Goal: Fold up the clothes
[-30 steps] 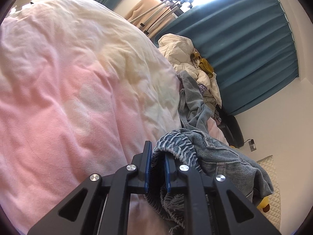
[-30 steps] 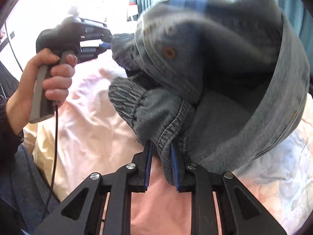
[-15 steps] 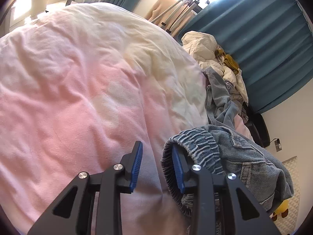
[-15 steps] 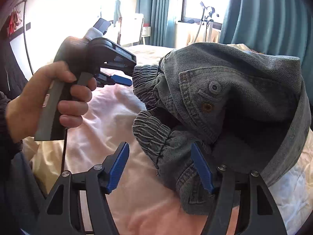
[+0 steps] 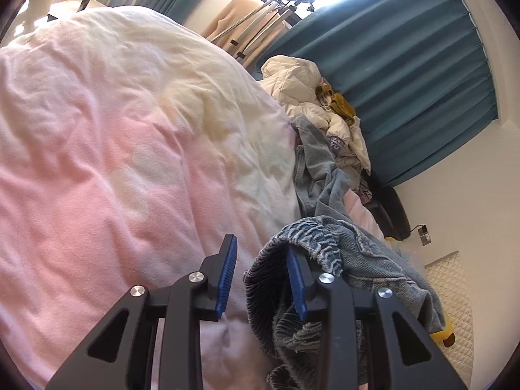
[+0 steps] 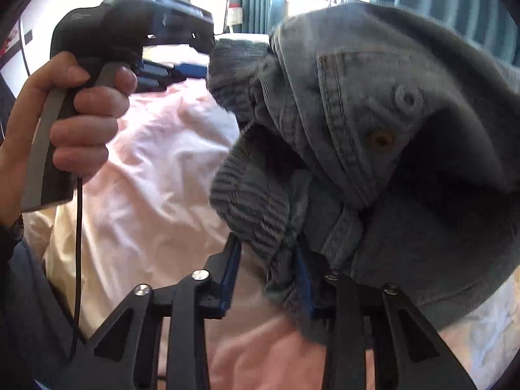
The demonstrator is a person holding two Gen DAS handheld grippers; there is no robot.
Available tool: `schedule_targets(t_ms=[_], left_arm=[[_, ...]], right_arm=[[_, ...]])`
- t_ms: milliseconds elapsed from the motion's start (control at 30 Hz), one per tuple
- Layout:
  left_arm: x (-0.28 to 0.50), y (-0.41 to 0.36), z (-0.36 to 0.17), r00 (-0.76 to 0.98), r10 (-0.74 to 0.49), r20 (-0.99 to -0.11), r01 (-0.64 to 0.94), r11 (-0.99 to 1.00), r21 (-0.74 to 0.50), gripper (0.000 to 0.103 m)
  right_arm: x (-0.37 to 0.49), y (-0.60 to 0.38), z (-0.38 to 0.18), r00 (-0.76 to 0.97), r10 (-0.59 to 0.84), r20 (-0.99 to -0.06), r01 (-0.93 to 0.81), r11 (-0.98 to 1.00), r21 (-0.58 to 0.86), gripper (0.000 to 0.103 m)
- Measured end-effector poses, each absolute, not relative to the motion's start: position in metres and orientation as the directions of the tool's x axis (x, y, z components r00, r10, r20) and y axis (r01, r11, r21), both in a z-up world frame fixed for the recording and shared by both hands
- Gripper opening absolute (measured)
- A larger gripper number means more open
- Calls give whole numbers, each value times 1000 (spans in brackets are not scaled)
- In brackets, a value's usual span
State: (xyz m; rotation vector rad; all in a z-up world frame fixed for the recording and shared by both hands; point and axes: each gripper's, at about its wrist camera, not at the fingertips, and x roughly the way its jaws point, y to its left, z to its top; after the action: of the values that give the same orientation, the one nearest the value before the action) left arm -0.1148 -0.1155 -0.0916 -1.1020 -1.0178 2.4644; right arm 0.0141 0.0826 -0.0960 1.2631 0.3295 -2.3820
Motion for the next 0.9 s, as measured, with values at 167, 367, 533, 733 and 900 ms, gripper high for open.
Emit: schedule_targets(t_ms=[167,367,533,733,900], left_arm=[[-109,-113,-87,-686,511,-518,19,-699,-715,32],[-93,-123,-92,-678,545,-492,50,-634,-772,32],[-66,-137,-88,-692,526,-494,104,-605,-789,32],[-36,-137,-42,-779,465,-421,-24,-693,-720,46],[-31,-85,-16,-741,522,-423,-223,-785,-578,56]], right_arm=[[23,107,-94,-451,-334,-828,408,-902,142,8],[34,140,-38,-604,-470,-644,364,-881,302,12],[44,176,-5,-747,-424,-513,280,-899,336,12],[70,260,36,-844,-261,-468,115,-941,318,13],[46,303,22,-814,-283,-508,62,-910,410,35]])
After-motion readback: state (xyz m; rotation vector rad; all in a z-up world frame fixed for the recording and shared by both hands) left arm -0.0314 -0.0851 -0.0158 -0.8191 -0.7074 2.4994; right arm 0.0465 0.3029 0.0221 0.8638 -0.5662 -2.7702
